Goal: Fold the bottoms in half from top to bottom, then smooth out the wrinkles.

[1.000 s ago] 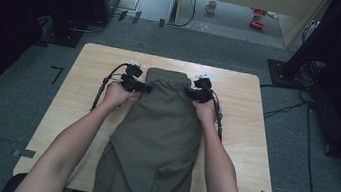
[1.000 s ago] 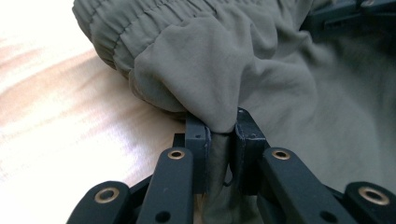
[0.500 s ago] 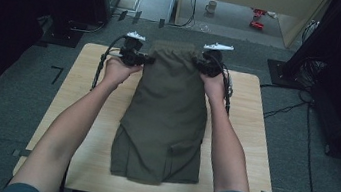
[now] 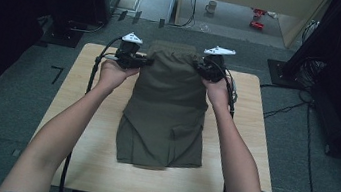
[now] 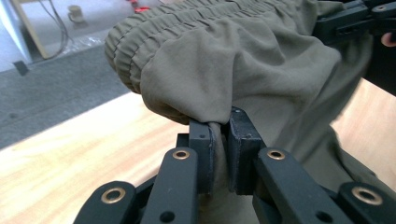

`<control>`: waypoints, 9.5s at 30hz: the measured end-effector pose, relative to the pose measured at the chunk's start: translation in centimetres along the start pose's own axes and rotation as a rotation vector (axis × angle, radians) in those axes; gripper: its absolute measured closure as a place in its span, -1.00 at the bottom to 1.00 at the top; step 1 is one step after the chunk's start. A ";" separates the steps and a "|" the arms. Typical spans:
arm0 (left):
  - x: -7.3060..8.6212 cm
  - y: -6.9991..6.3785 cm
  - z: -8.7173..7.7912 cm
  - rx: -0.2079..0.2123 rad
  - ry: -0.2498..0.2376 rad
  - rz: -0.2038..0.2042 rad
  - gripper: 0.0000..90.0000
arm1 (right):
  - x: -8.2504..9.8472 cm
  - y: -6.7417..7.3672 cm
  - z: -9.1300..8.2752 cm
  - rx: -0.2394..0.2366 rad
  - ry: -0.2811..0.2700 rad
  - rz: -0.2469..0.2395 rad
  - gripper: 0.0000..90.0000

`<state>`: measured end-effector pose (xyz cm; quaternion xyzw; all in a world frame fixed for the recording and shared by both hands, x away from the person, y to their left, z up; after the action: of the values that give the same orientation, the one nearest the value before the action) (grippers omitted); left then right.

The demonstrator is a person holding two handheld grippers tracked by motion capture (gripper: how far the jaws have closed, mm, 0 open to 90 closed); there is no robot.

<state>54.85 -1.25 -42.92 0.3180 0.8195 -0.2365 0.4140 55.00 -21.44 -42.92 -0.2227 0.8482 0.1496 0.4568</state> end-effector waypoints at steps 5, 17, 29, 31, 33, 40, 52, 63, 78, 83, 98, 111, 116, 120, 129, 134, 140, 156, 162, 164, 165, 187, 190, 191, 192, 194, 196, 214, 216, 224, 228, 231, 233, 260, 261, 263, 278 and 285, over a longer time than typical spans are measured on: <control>1.6 -1.2 -0.8 0.006 0.024 0.042 0.84 | 1.2 0.9 -1.0 -0.044 0.012 -0.004 0.93; 4.5 -3.2 -2.5 0.030 0.028 0.047 0.84 | 3.8 3.2 -2.6 -0.062 0.037 -0.060 0.92; 6.4 -4.8 -3.2 0.055 0.046 0.061 0.83 | 6.3 4.3 -4.0 -0.117 0.052 -0.035 0.90; 7.0 -5.1 -3.3 0.065 0.049 0.054 0.83 | 6.8 4.5 -4.2 -0.126 0.058 -0.026 0.90; 7.6 -5.3 -3.2 0.066 0.056 0.054 0.83 | 7.4 4.7 -4.3 -0.133 0.061 -0.026 0.89; 9.6 -6.2 -3.2 0.081 0.082 0.047 0.83 | 9.9 5.4 -4.2 -0.138 0.089 -0.026 0.86; 13.5 -7.5 -2.7 0.131 0.129 -0.010 0.82 | 14.5 6.5 -3.8 -0.173 0.155 0.017 0.81; 15.7 -7.3 -1.9 0.174 0.184 -0.105 0.65 | 16.4 6.4 -3.7 -0.183 0.184 -0.020 0.44; 13.9 -4.4 -4.6 0.142 0.155 -0.112 0.67 | 14.6 4.5 -5.4 -0.179 0.140 0.029 0.83; 13.6 -3.3 -3.3 0.121 0.178 -0.105 0.87 | 14.0 3.0 -4.1 -0.135 0.144 0.033 0.94; 15.3 -1.7 0.9 0.113 0.260 -0.140 0.97 | 16.3 1.8 -0.5 -0.149 0.254 0.109 1.00; 16.3 -2.7 1.9 0.140 0.249 -0.136 1.00 | 17.3 2.1 0.2 -0.193 0.221 0.152 1.00; 16.5 -2.7 1.7 0.157 0.228 -0.157 1.00 | 17.2 2.2 0.2 -0.266 0.211 0.263 0.84; 16.2 -3.1 1.1 0.149 0.213 -0.145 0.81 | 16.9 2.6 -0.7 -0.290 0.198 0.244 0.75; 15.0 -4.1 -0.8 0.162 0.178 -0.118 0.58 | 15.7 3.9 -2.8 -0.297 0.139 0.146 0.65; 14.8 -5.3 -1.8 0.177 0.168 -0.069 0.60 | 15.9 4.7 -3.5 -0.306 0.144 0.122 0.65; 15.5 -6.6 -2.9 0.205 0.170 -0.043 0.61 | 16.4 5.8 -4.8 -0.317 0.148 0.104 0.65; 16.7 -8.6 -4.2 0.234 0.178 0.005 0.61 | 16.8 5.3 -5.0 -0.261 0.152 0.085 0.82; 17.0 -8.3 -3.9 0.234 0.190 -0.020 0.66 | 17.5 3.8 -2.4 -0.204 0.223 0.105 0.99; 17.1 -8.3 -3.9 0.233 0.196 -0.019 0.66 | 17.7 3.8 -2.1 -0.208 0.236 0.105 0.99; 17.1 -8.2 -3.8 0.233 0.199 -0.019 0.67 | 17.9 3.9 -1.8 -0.218 0.245 0.114 1.00; 17.4 -10.3 -5.0 0.292 0.172 0.039 0.76 | 17.1 8.0 -6.0 -0.465 0.143 0.054 0.87; 17.9 -11.1 -5.6 0.307 0.167 0.073 0.75 | 17.4 8.6 -6.8 -0.469 0.146 0.029 0.84; 18.1 -11.4 -5.8 0.311 0.168 0.078 0.75 | 17.7 8.8 -7.3 -0.468 0.146 0.020 0.83; 18.3 -11.6 -6.0 0.316 0.172 0.088 0.75 | 17.8 8.9 -7.6 -0.469 0.147 0.019 0.83; 18.5 -12.1 -6.3 0.322 0.172 0.107 0.75 | 18.0 9.0 -7.8 -0.470 0.149 0.020 0.82; 18.7 -12.6 -6.6 0.329 0.168 0.119 0.74 | 18.2 9.1 -8.2 -0.469 0.151 0.012 0.80; 20.6 -12.4 -7.1 0.260 0.226 0.013 0.50 | 19.3 8.9 -9.2 -0.378 0.138 -0.054 0.47; 21.3 -11.7 -6.5 0.239 0.257 -0.023 0.48 | 19.9 8.8 -8.0 -0.364 0.158 -0.058 0.43; 21.4 -10.2 -4.8 0.212 0.266 -0.047 0.51 | 21.2 8.3 -6.0 -0.322 0.222 -0.060 0.46; 20.6 -9.1 -3.9 0.180 0.259 -0.044 0.51 | 21.0 8.0 -5.5 -0.301 0.204 -0.052 0.45; 20.2 -8.5 -3.4 0.165 0.252 -0.052 0.52 | 20.9 7.8 -5.2 -0.291 0.192 -0.055 0.45; 19.8 -7.8 -2.9 0.156 0.252 -0.049 0.53 | 20.7 7.6 -4.9 -0.276 0.186 -0.054 0.45; 14.2 0.1 2.4 0.009 0.175 -0.003 0.43 | 16.3 4.5 0.8 -0.152 0.134 0.047 0.25; 14.0 0.0 2.1 0.015 0.170 -0.011 0.43 | 16.3 4.5 0.8 -0.152 0.134 0.047 0.25; 13.6 -0.2 1.5 0.016 0.175 -0.017 0.39 | 16.0 4.4 0.4 -0.141 0.131 0.049 0.16; 12.7 -6.8 -2.9 0.124 0.160 -0.004 0.42 | 13.1 8.8 -3.8 -0.233 0.046 0.052 0.57; 15.5 -8.9 -3.4 0.157 0.196 -0.009 0.48 | 14.6 11.8 -3.7 -0.262 0.069 0.022 0.51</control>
<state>39.60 -0.10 -52.85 0.3674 0.8363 -0.2694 0.3050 39.27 -16.53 -52.63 -0.2762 0.8389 0.2562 0.3929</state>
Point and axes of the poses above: each handheld gripper's, and its own axes: z roughly forward along the jaws, x roughly out of its underside, y roughly to its left, the point moved 9 cm from there along z, roughly forward along the jaws, and after that the axes turned 1 degree about -x, right-handed, at the moved point
